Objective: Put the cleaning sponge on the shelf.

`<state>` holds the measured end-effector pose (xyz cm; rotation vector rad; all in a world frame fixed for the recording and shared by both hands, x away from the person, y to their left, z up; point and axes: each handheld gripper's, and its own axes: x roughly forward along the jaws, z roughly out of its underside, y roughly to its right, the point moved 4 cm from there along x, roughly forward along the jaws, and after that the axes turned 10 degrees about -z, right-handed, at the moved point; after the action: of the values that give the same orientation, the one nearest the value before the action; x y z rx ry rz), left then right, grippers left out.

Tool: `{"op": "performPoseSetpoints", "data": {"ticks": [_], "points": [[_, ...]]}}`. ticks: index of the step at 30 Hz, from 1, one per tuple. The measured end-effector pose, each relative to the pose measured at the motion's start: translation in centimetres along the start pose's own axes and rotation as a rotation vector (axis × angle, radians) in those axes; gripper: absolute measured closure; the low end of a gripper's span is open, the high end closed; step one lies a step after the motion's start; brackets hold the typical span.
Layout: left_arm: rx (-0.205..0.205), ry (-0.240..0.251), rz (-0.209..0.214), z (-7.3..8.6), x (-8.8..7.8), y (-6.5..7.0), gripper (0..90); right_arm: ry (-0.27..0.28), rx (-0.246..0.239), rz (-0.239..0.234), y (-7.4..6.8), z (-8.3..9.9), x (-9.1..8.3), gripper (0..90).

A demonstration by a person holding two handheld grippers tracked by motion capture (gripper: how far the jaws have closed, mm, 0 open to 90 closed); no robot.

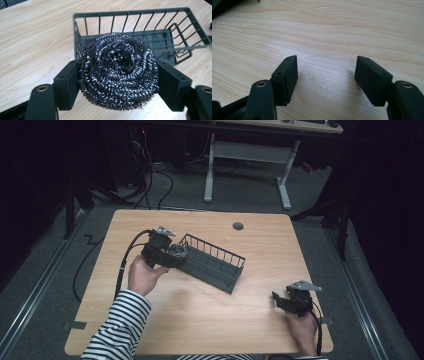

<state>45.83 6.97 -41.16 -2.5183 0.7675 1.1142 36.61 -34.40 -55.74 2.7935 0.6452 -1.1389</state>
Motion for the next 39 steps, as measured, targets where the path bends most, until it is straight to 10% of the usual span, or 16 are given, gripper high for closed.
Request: {"op": "performPoseSetpoints", "data": {"ticks": [16,39], "points": [[0.009,0.000,-0.019,-3.1,2.9,1.0,27.7,0.000,0.001,0.000,0.0,0.0,0.0,35.6],[-0.006,-0.042,-0.047,-3.7,7.3,1.3,27.0,0.001,0.001,0.000,0.0,0.0,0.0,35.5]]}}
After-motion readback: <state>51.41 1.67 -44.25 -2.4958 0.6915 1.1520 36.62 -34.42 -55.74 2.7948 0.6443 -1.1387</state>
